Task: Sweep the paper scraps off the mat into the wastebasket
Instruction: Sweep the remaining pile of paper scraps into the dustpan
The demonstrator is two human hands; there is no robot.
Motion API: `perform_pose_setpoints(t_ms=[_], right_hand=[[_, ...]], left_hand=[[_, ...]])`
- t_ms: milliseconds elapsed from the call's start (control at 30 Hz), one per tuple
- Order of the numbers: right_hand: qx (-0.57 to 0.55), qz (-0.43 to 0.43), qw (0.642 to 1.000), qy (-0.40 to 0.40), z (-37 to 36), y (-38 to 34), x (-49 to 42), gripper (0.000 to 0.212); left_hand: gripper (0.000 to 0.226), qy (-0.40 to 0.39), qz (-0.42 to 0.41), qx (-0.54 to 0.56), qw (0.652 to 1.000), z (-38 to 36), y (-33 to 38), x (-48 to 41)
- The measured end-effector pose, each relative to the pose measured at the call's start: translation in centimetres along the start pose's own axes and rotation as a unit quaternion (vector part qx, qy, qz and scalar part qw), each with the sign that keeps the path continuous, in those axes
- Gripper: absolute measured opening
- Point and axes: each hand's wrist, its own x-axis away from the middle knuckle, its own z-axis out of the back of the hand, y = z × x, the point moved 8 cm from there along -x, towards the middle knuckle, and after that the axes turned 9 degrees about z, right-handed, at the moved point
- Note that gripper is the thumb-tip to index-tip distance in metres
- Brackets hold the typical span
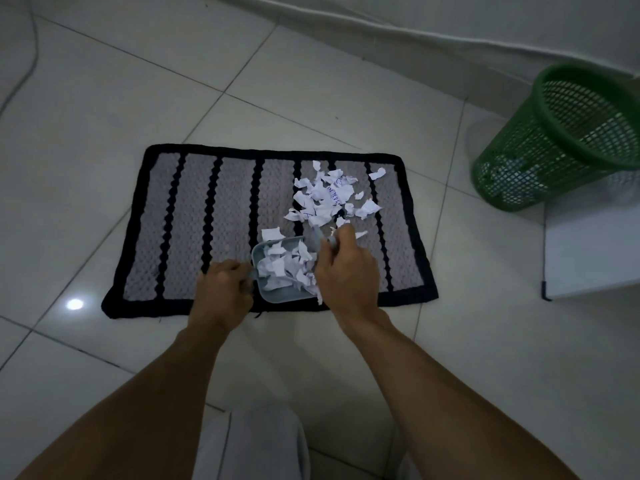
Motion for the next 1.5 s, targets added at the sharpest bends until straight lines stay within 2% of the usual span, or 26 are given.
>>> perform_pose_setpoints(t_ms=[100, 233, 400, 500, 567, 667, 767, 1000, 1200, 1267, 1367, 1500], right_hand=[[0.001, -0.012, 1.000, -0.017, 0.0, 1.8, -0.1, 0.014], [-0.045, 0.034, 0.995, -0.077, -1.0, 0.4, 0.8, 0.019], [-0.101, -0.009, 0.995, -0.017, 1.7, 2.4, -0.9, 0.015], [-0.038, -0.071, 0.997, 0.015, 4.2, 6.1, -2.6, 0.016], [0.018, -0.098, 0.995, 0.006, 5.5, 8.3, -2.8, 0.023], [0.097, -0.061, 0.992, -0.053, 5.1, 8.0, -1.0, 0.016], [0.085, -0.009, 0.993, -0.080, 2.9, 5.3, 1.5, 0.014], [-0.038, -0.012, 0.998, -0.057, -0.1, 0.2, 2.4, 0.015], [-0.038, -0.040, 0.998, 0.000, 1.7, 1.8, 0.9, 0.013], [-0.027, -0.044, 0.999, -0.011, 1.7, 2.3, 1.2, 0.013], [-0.046, -0.005, 0.997, -0.070, 0.0, 1.0, 2.2, 0.015], [-0.050, 0.011, 0.998, -0.023, 0.8, 1.1, 1.1, 0.012]], left_hand=[[0.033, 0.006, 0.014, 0.020, 1.000, 0.1, 0.3, 0.1], [0.037, 0.017, 0.025, 0.032, 0.999, 0.1, 0.6, 0.7], [0.040, 0.011, 0.026, 0.033, 0.999, 0.2, 0.2, 1.1], [0.037, 0.012, 0.017, 0.034, 0.999, 0.2, 0.1, 1.0], [0.034, 0.014, 0.005, 0.032, 0.999, 0.1, 0.1, 1.1], [0.033, 0.009, -0.009, 0.028, 1.000, -0.1, -0.1, 1.0], [0.034, -0.004, -0.025, 0.018, 1.000, -0.5, -0.4, 0.8], [0.034, -0.016, -0.027, 0.016, 0.999, -0.7, -0.4, 0.8], [0.034, 0.007, -0.005, 0.032, 0.999, 0.1, 0.5, 1.4], [0.036, 0.007, 0.008, 0.037, 0.999, -0.1, 0.4, 1.5], [0.036, 0.009, 0.024, 0.042, 0.999, -0.5, 0.4, 1.5], [0.031, 0.030, 0.039, 0.064, 0.997, 0.0, 0.2, 1.9]])
